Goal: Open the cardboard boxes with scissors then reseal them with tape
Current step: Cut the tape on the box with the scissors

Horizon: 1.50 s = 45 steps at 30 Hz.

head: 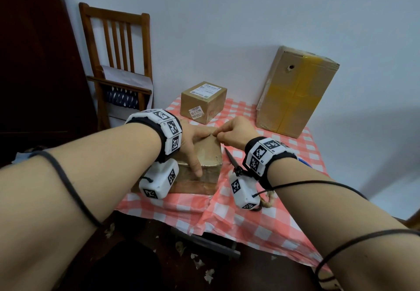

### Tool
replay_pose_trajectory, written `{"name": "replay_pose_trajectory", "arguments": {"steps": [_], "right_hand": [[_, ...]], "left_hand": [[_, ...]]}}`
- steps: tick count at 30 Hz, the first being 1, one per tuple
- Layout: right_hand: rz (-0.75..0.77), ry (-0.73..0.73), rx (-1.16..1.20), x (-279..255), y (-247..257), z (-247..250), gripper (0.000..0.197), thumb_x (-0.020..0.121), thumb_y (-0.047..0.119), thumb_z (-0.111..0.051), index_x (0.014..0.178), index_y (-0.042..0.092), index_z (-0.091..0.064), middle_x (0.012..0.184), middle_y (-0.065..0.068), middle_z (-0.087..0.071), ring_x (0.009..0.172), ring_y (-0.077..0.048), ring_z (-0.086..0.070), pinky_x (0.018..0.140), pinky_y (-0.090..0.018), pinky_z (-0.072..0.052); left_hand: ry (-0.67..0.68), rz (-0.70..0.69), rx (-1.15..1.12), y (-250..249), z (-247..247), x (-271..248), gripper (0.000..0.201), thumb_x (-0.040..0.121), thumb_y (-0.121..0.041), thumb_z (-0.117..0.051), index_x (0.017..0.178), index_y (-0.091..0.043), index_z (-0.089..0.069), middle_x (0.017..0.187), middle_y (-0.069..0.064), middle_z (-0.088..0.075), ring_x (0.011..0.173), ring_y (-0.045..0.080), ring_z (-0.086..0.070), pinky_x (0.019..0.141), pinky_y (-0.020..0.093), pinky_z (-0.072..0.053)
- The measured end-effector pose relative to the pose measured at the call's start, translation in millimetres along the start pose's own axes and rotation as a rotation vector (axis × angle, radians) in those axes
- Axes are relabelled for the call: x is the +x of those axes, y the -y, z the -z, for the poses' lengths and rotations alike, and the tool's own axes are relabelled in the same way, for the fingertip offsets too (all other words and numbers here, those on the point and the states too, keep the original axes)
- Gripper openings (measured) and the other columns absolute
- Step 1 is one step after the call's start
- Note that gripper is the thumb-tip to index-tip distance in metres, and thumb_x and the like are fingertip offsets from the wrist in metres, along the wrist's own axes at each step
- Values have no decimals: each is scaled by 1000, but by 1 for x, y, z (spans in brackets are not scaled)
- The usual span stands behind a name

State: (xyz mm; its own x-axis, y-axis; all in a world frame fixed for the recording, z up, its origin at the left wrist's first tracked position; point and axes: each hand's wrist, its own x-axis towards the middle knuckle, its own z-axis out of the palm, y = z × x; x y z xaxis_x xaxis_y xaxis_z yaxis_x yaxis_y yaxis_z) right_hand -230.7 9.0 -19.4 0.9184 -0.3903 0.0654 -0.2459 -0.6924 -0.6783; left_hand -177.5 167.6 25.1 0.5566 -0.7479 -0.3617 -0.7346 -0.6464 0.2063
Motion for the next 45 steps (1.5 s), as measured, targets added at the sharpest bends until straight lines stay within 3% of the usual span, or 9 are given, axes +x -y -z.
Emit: {"name": "replay_pose_trajectory", "arguments": {"steps": [5,11,15,19,25,27,31,42,45], "right_hand": [[-21,17,37,1,-2,1,23,85,1,-59,102,10,-72,78,1,-66,80,-18,-66,83,-37,-57],[38,72,-38,6,0,5,25,86,3,-59,80,26,-66,97,-3,-66,89,-19,-64,82,-37,-57],[86,95,-109,6,3,12,20,82,4,-62,78,23,-67,86,5,-64,85,-12,-58,81,-28,-52],[156,98,-270,0,13,19,11,81,12,-65,89,15,-72,79,8,-59,74,-8,-54,61,-16,-43],[152,131,-532,-2,31,16,17,82,19,-65,96,11,-73,93,-3,-69,86,-19,-64,74,-32,-56],[156,141,-641,-3,39,13,15,84,18,-61,88,6,-70,84,-6,-66,77,-21,-63,64,-32,-55],[148,153,-758,-3,51,11,32,89,11,-53,59,10,-43,61,-3,-44,56,-19,-46,45,-24,-32],[44,204,-673,2,55,15,29,80,22,-71,63,9,-51,65,-2,-51,61,-17,-51,47,-23,-38],[100,197,-730,-1,59,13,16,82,17,-68,81,2,-66,76,-7,-59,71,-21,-57,56,-26,-45]], "left_hand": [[11,67,52,4,-4,6,113,53,-55,-86,146,-32,-25,127,-8,-44,101,12,-37,87,27,-34],[-45,153,270,4,-5,12,152,8,-87,-64,140,-23,-24,131,9,-35,122,30,-39,103,50,-39],[-61,151,317,4,-6,15,161,8,-85,-66,146,-24,-12,138,11,-29,129,33,-33,106,51,-36],[-58,154,336,2,-6,14,157,17,-81,-74,148,-23,-8,142,12,-26,132,34,-30,107,52,-34],[-100,149,382,0,-8,15,158,7,-84,-68,143,-22,-18,131,11,-36,123,32,-37,103,50,-39],[-110,142,391,1,-9,16,157,3,-84,-66,141,-21,-22,129,11,-38,121,31,-39,101,50,-41],[-139,130,411,0,-11,16,157,3,-85,-64,141,-20,-25,128,11,-39,120,31,-41,100,50,-42],[-196,109,444,1,-15,15,156,10,-85,-67,142,-14,-23,132,14,-35,123,31,-35,103,51,-39],[-193,122,441,2,-15,16,158,3,-87,-61,140,-16,-25,128,13,-38,120,30,-38,101,50,-41]]}}
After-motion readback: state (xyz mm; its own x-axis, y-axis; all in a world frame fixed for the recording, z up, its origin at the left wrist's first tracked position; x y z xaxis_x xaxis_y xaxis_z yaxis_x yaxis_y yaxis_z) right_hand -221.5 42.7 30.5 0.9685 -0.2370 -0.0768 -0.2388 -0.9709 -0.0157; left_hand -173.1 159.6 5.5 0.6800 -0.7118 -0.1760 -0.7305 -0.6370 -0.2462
